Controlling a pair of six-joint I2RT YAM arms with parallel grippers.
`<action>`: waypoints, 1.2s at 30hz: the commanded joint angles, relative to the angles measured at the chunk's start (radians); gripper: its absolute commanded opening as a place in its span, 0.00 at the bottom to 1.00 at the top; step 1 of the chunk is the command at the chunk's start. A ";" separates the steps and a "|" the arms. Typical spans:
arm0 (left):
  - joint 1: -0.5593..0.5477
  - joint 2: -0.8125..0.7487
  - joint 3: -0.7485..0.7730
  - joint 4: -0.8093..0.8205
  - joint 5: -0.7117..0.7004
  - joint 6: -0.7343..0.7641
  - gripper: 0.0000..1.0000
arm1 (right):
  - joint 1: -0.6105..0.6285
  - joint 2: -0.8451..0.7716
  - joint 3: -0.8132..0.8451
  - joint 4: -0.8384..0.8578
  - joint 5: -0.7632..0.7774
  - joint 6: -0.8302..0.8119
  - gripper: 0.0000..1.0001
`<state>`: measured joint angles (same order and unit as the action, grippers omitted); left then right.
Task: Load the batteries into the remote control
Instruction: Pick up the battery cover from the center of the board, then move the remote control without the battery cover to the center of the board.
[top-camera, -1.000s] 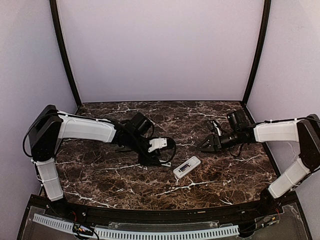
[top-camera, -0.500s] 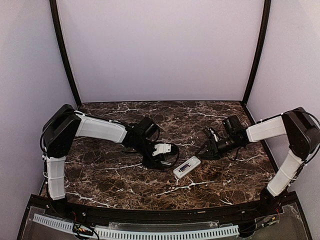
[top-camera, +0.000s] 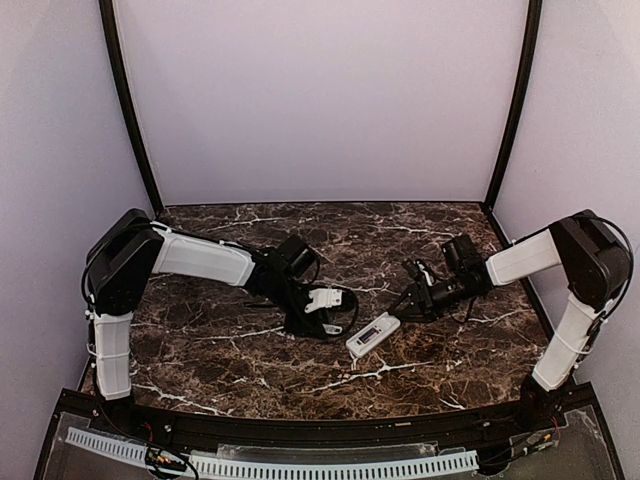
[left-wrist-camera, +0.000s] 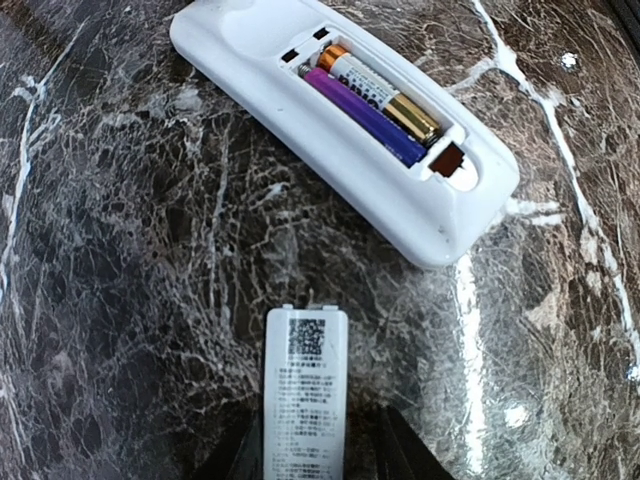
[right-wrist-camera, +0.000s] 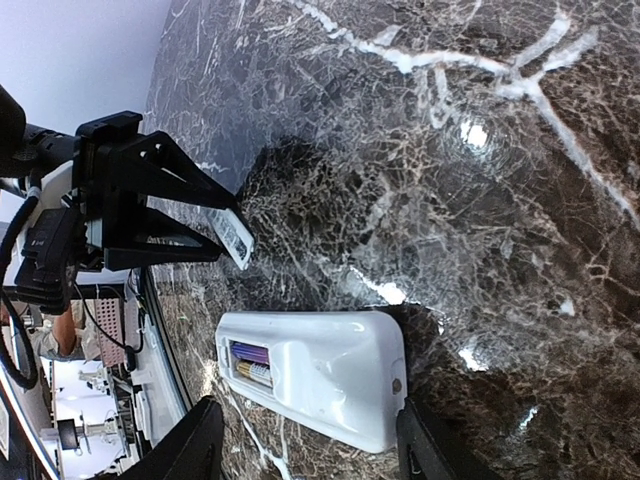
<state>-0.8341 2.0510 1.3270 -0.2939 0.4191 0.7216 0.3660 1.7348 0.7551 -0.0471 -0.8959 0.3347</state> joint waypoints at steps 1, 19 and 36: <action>0.005 -0.024 -0.038 -0.005 -0.054 -0.009 0.37 | 0.009 0.015 0.001 0.024 -0.032 0.004 0.57; -0.015 -0.268 -0.167 0.076 -0.111 -0.249 0.16 | 0.067 -0.034 -0.081 0.017 -0.049 0.020 0.54; -0.136 -0.219 -0.038 -0.098 -0.195 -0.289 0.19 | 0.137 0.017 -0.013 0.081 -0.062 0.075 0.52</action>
<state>-0.9588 1.8069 1.2522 -0.3092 0.2588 0.4381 0.4824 1.7321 0.7071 -0.0032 -0.9417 0.3939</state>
